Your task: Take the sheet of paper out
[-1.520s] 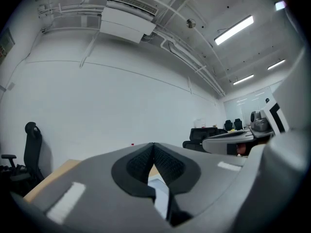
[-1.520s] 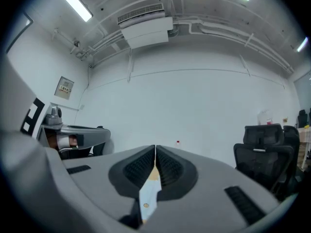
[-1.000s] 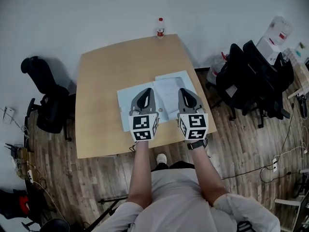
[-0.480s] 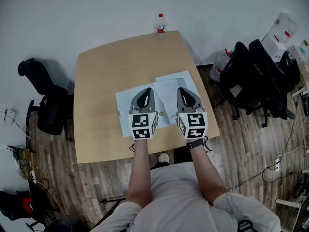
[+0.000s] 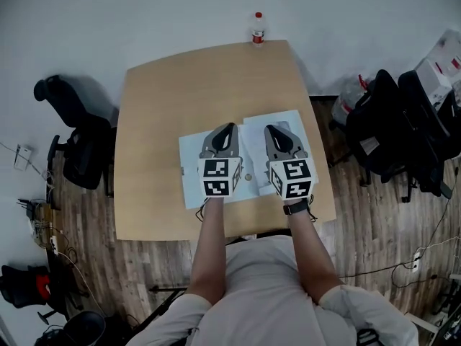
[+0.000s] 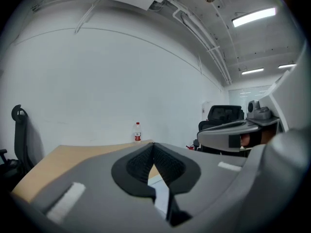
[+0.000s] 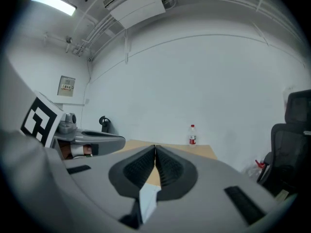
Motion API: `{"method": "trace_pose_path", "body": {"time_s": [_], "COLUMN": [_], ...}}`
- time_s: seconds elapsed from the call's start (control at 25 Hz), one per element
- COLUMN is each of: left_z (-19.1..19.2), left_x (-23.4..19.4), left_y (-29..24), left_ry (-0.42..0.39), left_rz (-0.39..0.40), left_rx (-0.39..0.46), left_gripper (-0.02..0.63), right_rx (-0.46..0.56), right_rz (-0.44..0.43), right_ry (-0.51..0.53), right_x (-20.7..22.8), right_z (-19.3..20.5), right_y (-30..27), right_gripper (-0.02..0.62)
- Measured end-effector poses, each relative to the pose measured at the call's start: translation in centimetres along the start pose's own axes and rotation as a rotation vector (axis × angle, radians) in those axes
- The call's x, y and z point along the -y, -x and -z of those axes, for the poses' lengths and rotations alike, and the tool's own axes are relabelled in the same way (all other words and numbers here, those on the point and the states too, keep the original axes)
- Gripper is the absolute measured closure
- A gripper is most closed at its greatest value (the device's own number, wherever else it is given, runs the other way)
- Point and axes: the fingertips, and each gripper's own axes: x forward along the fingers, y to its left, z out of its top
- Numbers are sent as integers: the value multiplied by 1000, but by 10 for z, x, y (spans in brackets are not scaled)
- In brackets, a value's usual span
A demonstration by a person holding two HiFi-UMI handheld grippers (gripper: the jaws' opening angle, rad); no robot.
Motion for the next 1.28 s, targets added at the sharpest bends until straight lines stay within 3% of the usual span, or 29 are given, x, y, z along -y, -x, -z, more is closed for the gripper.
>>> {"method": "trace_pose_path", "body": {"time_s": [0.68, 1.08, 1.28], "left_z": [99, 146, 174], "left_x": [0, 14, 20], "left_y": [-36, -43, -45], "left_ry": [114, 198, 301], "left_rz": [25, 66, 98], "left_rx": [-238, -328, -388], "left_gripper": [595, 591, 552], "right_rx": [-269, -355, -366], "right_rz": [-89, -109, -112], "right_ry": [-61, -44, -50], "right_x": [12, 17, 13], "right_z": [107, 142, 149], "right_y": [-36, -34, -39], "right_gripper": [581, 581, 581]}}
